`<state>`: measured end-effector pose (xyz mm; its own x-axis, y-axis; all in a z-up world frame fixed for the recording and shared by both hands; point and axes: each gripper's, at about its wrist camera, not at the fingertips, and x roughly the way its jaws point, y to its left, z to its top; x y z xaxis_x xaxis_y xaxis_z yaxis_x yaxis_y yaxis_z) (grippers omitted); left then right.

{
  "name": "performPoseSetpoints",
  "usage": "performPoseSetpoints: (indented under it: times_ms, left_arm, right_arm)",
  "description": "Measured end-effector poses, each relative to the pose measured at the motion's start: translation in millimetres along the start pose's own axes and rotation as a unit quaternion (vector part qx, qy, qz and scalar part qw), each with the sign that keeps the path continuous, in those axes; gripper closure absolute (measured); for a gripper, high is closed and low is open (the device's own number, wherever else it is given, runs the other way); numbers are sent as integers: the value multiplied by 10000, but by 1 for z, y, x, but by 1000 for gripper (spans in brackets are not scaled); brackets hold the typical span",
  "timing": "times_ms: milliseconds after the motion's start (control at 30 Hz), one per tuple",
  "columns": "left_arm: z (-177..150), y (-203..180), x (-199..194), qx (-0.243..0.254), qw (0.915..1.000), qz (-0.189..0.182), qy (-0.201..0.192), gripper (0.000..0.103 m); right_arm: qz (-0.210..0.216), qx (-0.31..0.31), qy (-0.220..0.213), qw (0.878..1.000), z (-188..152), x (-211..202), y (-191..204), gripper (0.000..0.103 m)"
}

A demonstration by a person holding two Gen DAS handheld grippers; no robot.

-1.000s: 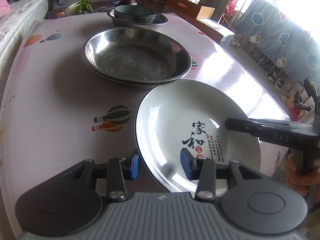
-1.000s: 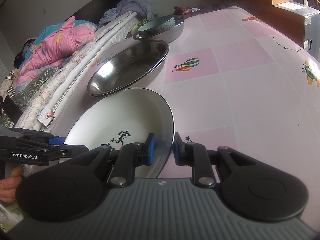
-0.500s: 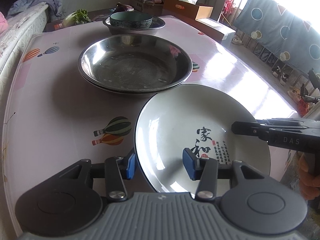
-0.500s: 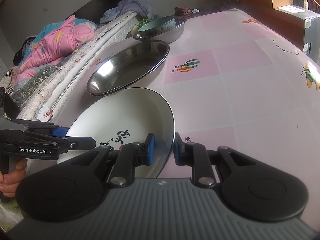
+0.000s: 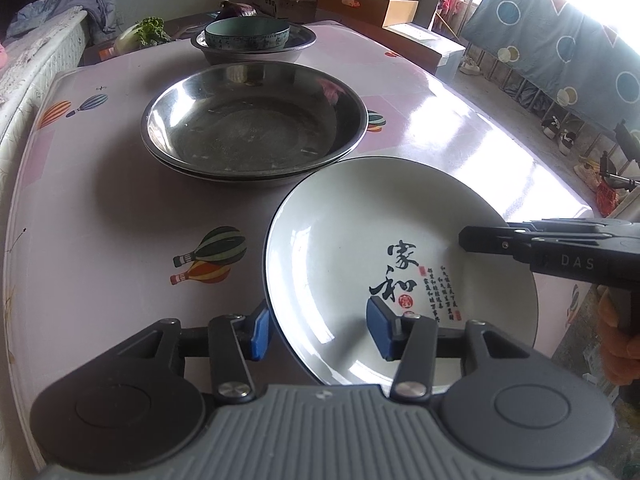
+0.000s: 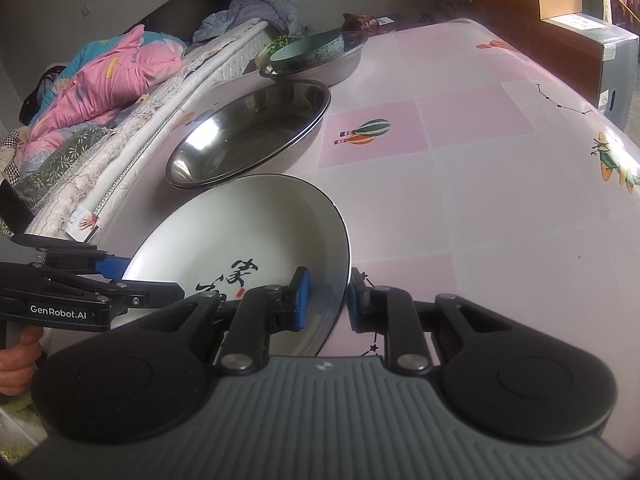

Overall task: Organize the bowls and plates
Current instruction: 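Lift the white plate off the table with the right gripper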

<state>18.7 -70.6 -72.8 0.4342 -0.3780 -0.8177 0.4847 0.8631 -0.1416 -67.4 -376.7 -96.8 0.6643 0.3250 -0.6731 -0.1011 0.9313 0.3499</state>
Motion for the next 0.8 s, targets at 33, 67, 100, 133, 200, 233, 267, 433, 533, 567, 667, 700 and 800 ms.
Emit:
performPoseSetpoints:
  times_ms: [33,67,100,133,200,233,267,433,533,567,667,700,800]
  left_arm:
    - [0,-1,0,26,10000,6,18,53]
    - [0,-2,1,33,10000,1,44,52]
    - [0,-3,2,37,10000,-17,51,49]
    - [0,-3,2,47,10000,-16,52,48]
    - [-1,-6,2,92,9999,11,48,46]
    - [-1,-7,3,111,9999,21,43,45]
    - [-1,-8,3,120,9999,35,40,44]
    - [0,-11,3,134,9998,125,36,44]
    - [2,-11,3,83,9998,165,76,44]
    - [2,-11,3,65,9998,175,87,44]
    - [2,-13,2,60,9997,198,93,45]
    - [2,-13,2,58,9997,203,93,45]
    - [2,-15,1,69,9997,213,79,45]
  right_arm:
    - [16,58,-11,10000,0,-2,-2,85]
    - [12,71,-14,10000,-1,-2,-4,85]
    - [2,41,-8,10000,-2,-2,-4,85]
    - [6,-9,11,10000,-4,-2,-3,84]
    - [-7,-70,-22,10000,-7,-3,-1,82]
    - [-10,-63,-43,10000,-8,-4,-1,82]
    - [-7,-44,-64,10000,-9,-4,-2,82]
    - [-84,-141,-162,9997,-12,-5,3,80]
    - [-212,-248,-177,9993,-13,-5,9,79]
    - [-228,-236,-172,9993,-12,-4,9,79]
    - [-229,-170,-173,9994,-12,-5,8,79]
    - [-240,-158,-179,9994,-12,-6,8,78]
    - [-254,-141,-202,9994,-12,-8,8,78]
